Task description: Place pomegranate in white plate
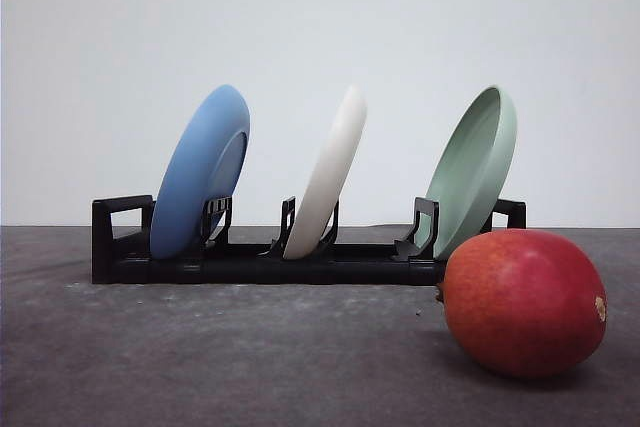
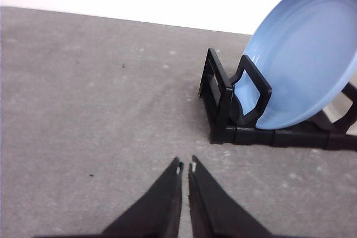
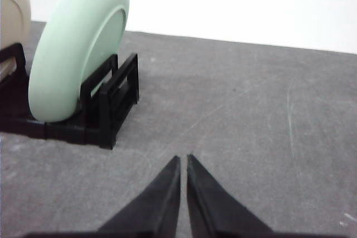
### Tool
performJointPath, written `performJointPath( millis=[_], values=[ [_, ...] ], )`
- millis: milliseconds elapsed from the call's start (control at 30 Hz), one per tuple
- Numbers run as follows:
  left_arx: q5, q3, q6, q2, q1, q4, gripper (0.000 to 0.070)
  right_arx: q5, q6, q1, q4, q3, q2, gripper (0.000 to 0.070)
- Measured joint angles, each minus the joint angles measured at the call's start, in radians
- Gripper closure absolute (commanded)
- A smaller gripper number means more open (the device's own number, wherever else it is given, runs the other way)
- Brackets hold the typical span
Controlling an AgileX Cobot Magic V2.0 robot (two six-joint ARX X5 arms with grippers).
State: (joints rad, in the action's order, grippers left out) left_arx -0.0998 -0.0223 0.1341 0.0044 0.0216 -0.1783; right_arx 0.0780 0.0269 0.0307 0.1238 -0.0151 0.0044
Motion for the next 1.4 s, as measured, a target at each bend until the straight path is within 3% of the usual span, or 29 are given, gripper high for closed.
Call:
performJointPath(
  millis=[100, 300, 500, 633, 800, 1167, 1400],
  values=[
    [0.0, 0.0, 0.069, 0.0, 0.0, 0.0, 0.07, 0.001, -0.028, 0.0, -0.005, 0.0, 0.0, 0.0684],
    [0.0, 0.0, 0.196, 0.0, 0.0, 0.05, 0.07, 0.0, -0.193, 0.0, -0.044, 0.0, 0.0, 0.0686],
    [0.0, 0.0, 0.206, 0.0, 0.0, 0.277, 0.07, 0.001, -0.32, 0.0, -0.121, -0.004, 0.0, 0.0692],
    [0.0, -0.027, 0.184, 0.0, 0.0, 0.275, 0.0697, 0.001, -0.34, 0.0, -0.104, -0.047, 0.0, 0.0693],
    [0.066, -0.15, 0.163, 0.01, 0.0, 0.117, 0.0697, 0.001, -0.367, 0.0, -0.011, -0.183, 0.0, 0.0693],
    [0.077, -0.502, 0.149, 0.166, 0.0, -0.4, 0.0697, 0.007, -0.382, 0.0, 0.473, -0.494, 0.066, 0.0693],
    [0.003, -0.629, 0.109, 0.308, 0.0, -0.634, 0.0697, 0.132, -0.358, 0.0, 0.637, -0.54, 0.178, 0.0693]
  ],
)
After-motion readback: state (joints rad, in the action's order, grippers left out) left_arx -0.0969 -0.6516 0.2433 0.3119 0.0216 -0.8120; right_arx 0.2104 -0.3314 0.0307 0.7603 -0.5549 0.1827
